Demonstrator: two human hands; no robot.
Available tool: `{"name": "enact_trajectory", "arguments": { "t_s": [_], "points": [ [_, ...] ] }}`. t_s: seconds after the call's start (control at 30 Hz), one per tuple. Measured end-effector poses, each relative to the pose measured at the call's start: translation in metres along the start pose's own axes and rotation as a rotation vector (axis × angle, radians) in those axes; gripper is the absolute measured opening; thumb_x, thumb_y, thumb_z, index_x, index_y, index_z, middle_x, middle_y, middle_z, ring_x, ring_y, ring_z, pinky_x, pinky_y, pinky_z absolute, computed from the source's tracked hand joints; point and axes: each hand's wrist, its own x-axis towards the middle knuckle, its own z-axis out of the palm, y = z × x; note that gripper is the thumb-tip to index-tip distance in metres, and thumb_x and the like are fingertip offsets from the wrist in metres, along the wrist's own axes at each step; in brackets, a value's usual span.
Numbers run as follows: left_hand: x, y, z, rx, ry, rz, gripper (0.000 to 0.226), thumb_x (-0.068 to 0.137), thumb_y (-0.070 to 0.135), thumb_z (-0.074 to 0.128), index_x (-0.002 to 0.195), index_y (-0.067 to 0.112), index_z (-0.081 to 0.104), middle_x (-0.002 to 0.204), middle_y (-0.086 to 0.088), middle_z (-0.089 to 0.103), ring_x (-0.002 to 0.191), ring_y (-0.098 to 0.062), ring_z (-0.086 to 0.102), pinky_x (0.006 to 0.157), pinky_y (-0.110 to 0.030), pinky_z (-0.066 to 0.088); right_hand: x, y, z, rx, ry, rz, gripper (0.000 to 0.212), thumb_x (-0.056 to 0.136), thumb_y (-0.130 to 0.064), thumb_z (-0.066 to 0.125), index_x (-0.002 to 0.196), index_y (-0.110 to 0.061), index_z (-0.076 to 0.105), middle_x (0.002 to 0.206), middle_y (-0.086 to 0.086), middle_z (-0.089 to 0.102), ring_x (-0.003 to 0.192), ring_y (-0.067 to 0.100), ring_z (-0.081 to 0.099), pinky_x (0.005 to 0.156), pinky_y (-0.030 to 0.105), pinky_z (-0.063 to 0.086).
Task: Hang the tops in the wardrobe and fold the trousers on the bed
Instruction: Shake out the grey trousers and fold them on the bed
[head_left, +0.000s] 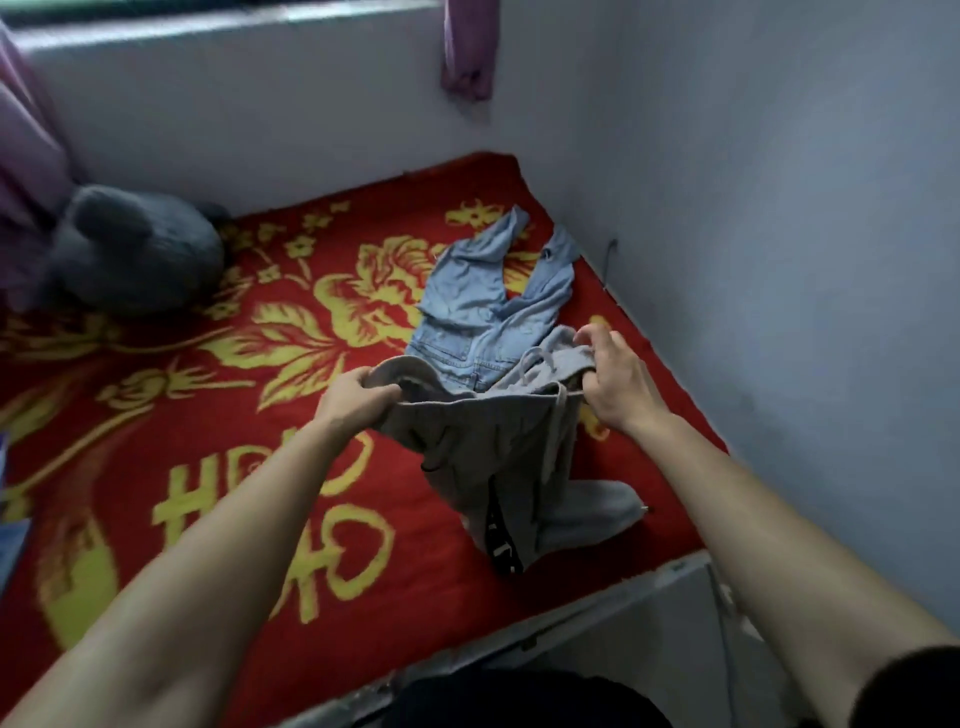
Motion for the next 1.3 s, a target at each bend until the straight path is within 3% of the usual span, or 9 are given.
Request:
{"name": "enact_trajectory", "arguments": {
  "t_s": [0.23,0.47,0.67,0.8,1.0,1.07,1.17,1.23,1.3],
  "points": [
    [-0.059,0.049,-0.104,0.308,0.430,0.065,0.020,0.074,0.021,0.058,0.082,0.033,0.072,0.081,0.006,0.068,0.088,-0.028,0.065,0.066,-0.030,0.044,0.011,-0.062,-0.064,-0.222,0.014,-0.405,0.029,0.084,-0.008,0.048,0.106,-0.026,0.054,0.132,0.003,0.055,0.093,0.039,0.065,0.071,0.042,0.047],
    [-0.132,0.100,-0.131,0.515,0.667,0.224,0.030,0.076,0.005,0.054,0.100,0.023,0.061,0.094,-0.014,0.068,0.092,-0.038,0.063,0.070,-0.036,0.041,0.017,-0.073,-0.133,-0.195,-0.112,-0.310,0.034,0.085,-0.022,0.043,0.113,-0.025,0.063,0.120,0.012,0.067,0.108,0.036,0.060,0.082,0.040,0.046],
    [-0.180,0.110,-0.137,0.582,0.543,0.223,0.034,0.073,0.006,0.058,0.100,0.026,0.059,0.093,-0.012,0.066,0.093,-0.036,0.062,0.074,-0.037,0.046,0.006,-0.071,-0.143,-0.016,-0.104,-0.410,0.046,0.078,-0.065,0.051,0.094,-0.026,0.067,0.089,-0.002,0.069,0.085,0.023,0.064,0.077,0.041,0.055],
    [-0.205,0.092,-0.128,0.404,0.351,0.150,0.028,0.072,0.023,0.071,0.096,0.028,0.060,0.087,0.001,0.067,0.088,-0.025,0.064,0.071,-0.031,0.047,-0.013,-0.070,-0.131,0.062,-0.028,-0.466,0.039,0.086,-0.062,0.058,0.091,-0.026,0.072,0.085,-0.003,0.070,0.081,0.020,0.064,0.069,0.036,0.051],
    [-0.221,0.072,-0.121,0.289,0.545,0.265,0.023,0.075,0.015,0.067,0.094,0.022,0.054,0.084,-0.003,0.065,0.085,-0.026,0.062,0.073,-0.032,0.046,-0.053,-0.098,-0.130,-0.212,-0.095,-0.460,0.036,0.086,-0.055,0.051,0.070,-0.023,0.057,0.072,-0.005,0.058,0.080,0.026,0.064,0.057,0.030,0.039],
    [-0.227,0.078,-0.119,0.231,0.560,0.377,0.023,0.078,0.017,0.069,0.094,0.022,0.053,0.082,-0.001,0.064,0.081,-0.024,0.060,0.072,-0.030,0.043,-0.069,-0.108,-0.129,-0.377,-0.132,-0.446,0.030,0.085,-0.051,0.055,0.091,-0.022,0.062,0.094,0.003,0.063,0.101,0.032,0.063,0.071,0.037,0.049],
    [-0.242,0.090,-0.115,0.180,0.528,0.570,0.026,0.078,0.015,0.070,0.095,0.024,0.052,0.079,0.004,0.062,0.077,-0.018,0.059,0.069,-0.027,0.039,-0.100,-0.129,-0.121,-0.282,-0.256,-0.464,0.083,0.081,-0.061,0.063,0.147,-0.017,0.038,0.147,0.012,0.044,0.136,0.032,0.041,0.108,0.045,0.040],
    [-0.252,0.095,-0.117,0.208,0.508,0.693,0.028,0.077,0.012,0.066,0.097,0.024,0.052,0.081,0.005,0.060,0.078,-0.017,0.056,0.069,-0.027,0.037,-0.121,-0.155,-0.111,-0.041,-0.379,-0.475,0.084,0.082,-0.056,0.069,0.149,-0.018,0.035,0.148,0.010,0.043,0.139,0.030,0.039,0.113,0.043,0.036],
    [-0.261,0.092,-0.127,0.237,0.493,0.764,0.032,0.076,0.007,0.061,0.104,0.021,0.052,0.089,0.004,0.060,0.083,-0.017,0.053,0.073,-0.027,0.037,-0.136,-0.182,-0.098,0.059,-0.394,-0.463,0.050,0.089,-0.042,0.065,0.131,-0.019,0.052,0.131,0.009,0.058,0.124,0.029,0.052,0.103,0.043,0.044]
  ]
}}
